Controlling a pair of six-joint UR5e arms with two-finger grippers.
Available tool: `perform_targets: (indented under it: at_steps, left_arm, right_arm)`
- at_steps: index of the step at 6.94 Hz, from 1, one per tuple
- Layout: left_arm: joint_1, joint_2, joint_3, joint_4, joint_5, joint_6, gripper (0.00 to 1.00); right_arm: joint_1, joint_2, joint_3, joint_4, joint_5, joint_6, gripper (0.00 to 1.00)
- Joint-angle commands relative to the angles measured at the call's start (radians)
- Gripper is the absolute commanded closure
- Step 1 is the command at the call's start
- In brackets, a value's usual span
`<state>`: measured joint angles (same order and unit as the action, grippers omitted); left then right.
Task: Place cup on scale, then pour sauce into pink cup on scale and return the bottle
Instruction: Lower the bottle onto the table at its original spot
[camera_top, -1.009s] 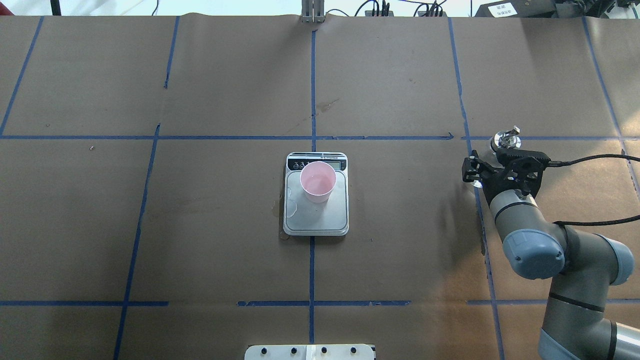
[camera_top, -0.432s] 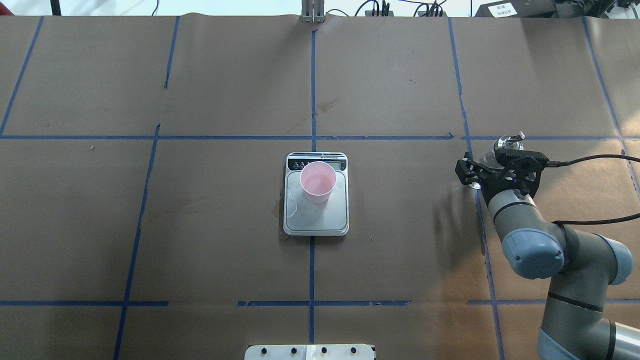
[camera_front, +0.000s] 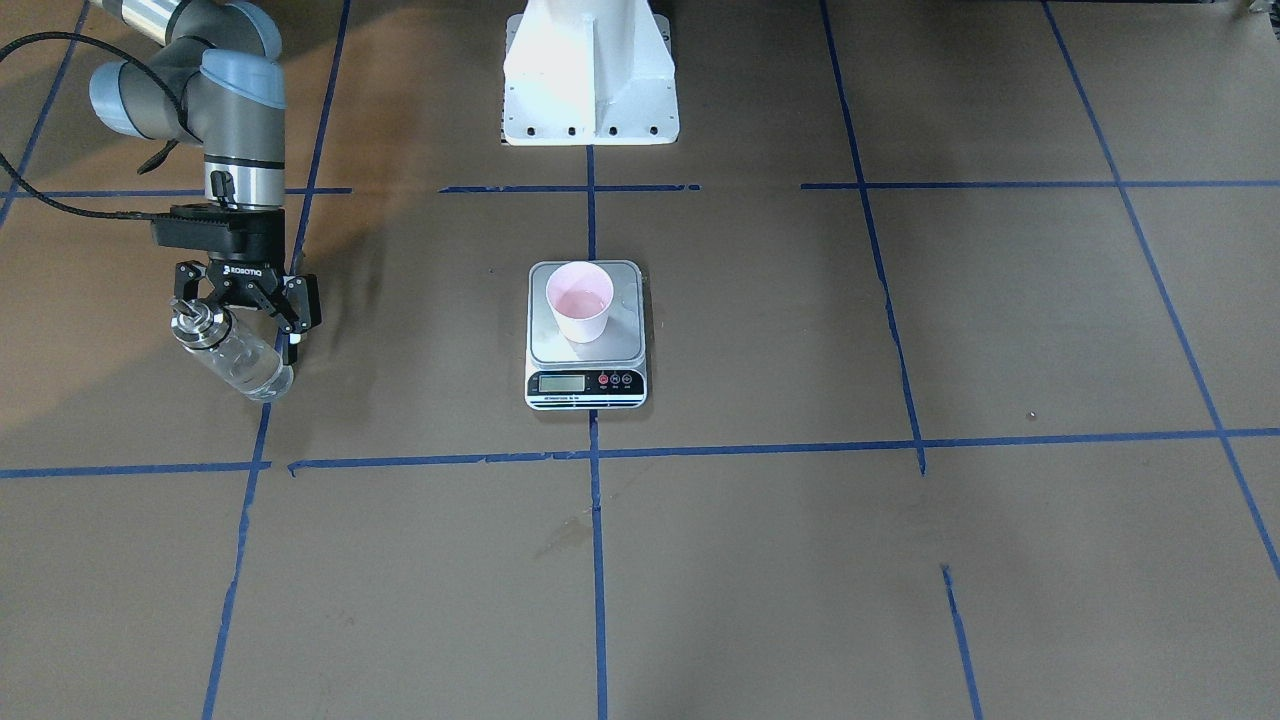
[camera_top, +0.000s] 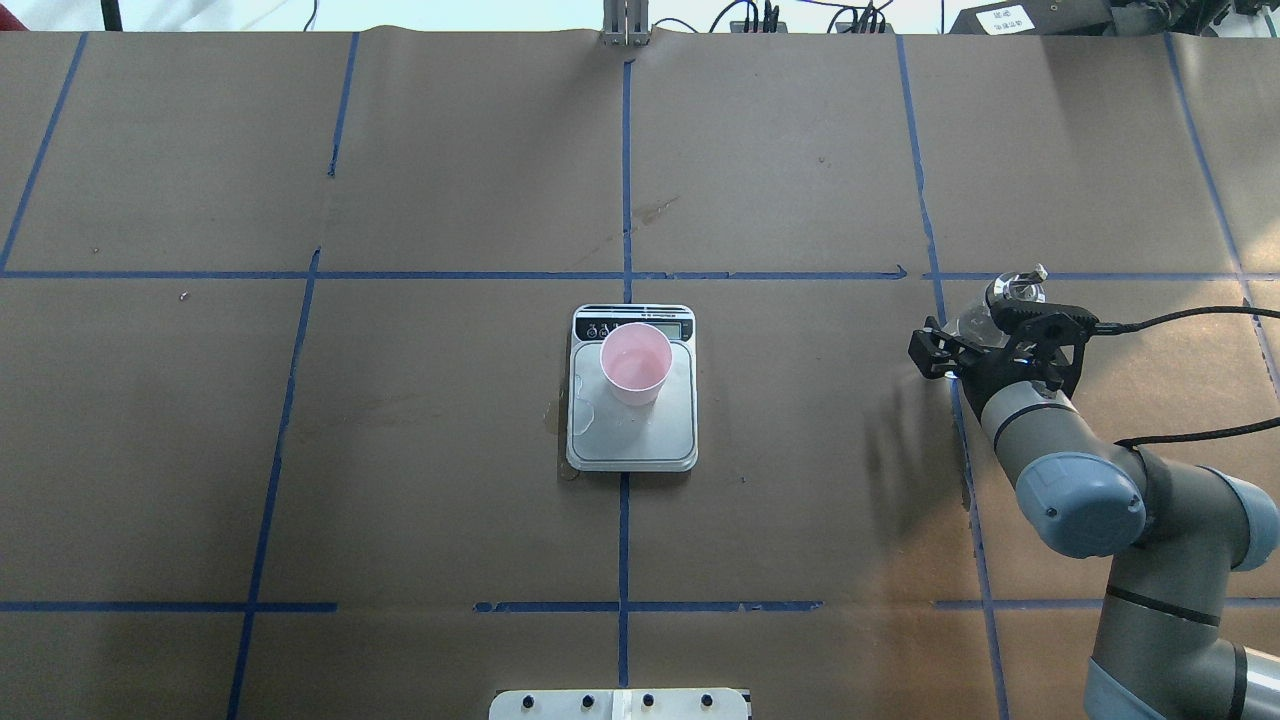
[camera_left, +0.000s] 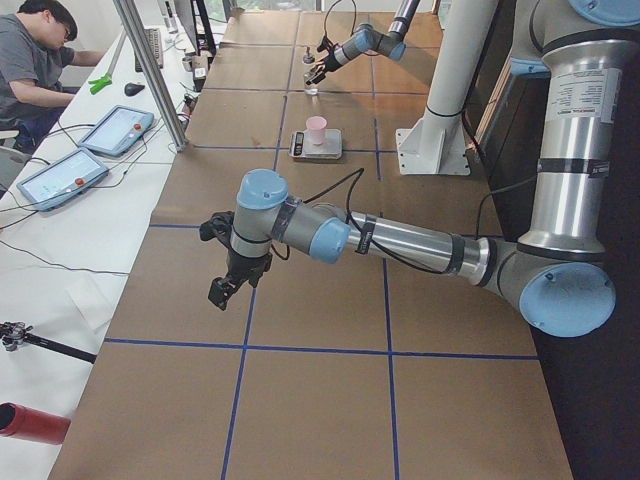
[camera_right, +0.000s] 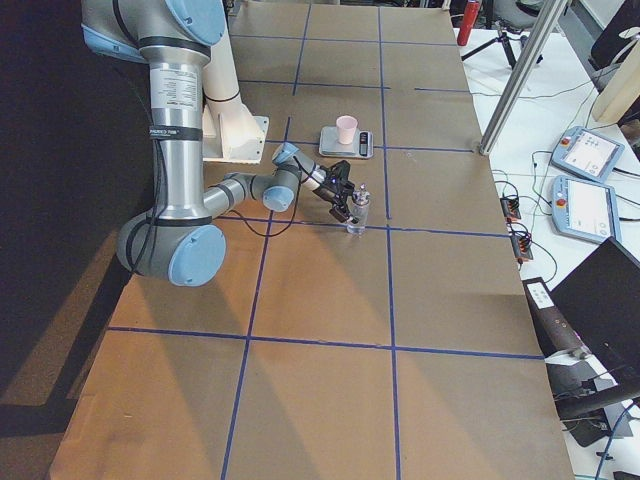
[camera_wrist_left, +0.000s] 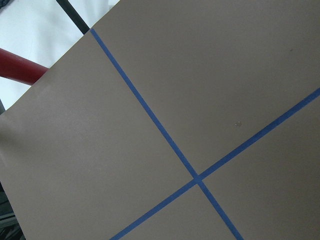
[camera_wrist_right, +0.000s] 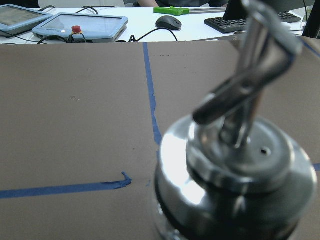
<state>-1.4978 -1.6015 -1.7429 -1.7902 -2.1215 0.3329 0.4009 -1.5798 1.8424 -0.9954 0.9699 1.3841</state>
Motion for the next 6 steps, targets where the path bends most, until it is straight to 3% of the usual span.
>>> perform_targets:
  at_steps: [1,5,6]
  left_arm:
    - [-0.001,0.000,-0.001,0.000,0.000,0.000,0.00]
    - [-0.001,0.000,-0.013,0.000,0.000,0.000,0.00]
    - [-0.001,0.000,-0.013,0.000,0.000,0.000,0.00]
  right_arm:
    - [0.001,-0.057,0.058,-0.002,0.064,-0.002,0.00]
    - [0.009,-0.166,0.191,-0.026,0.287,-0.002,0.00]
    - [0.033,-0.170,0.278,-0.163,0.432,-0.003,0.00]
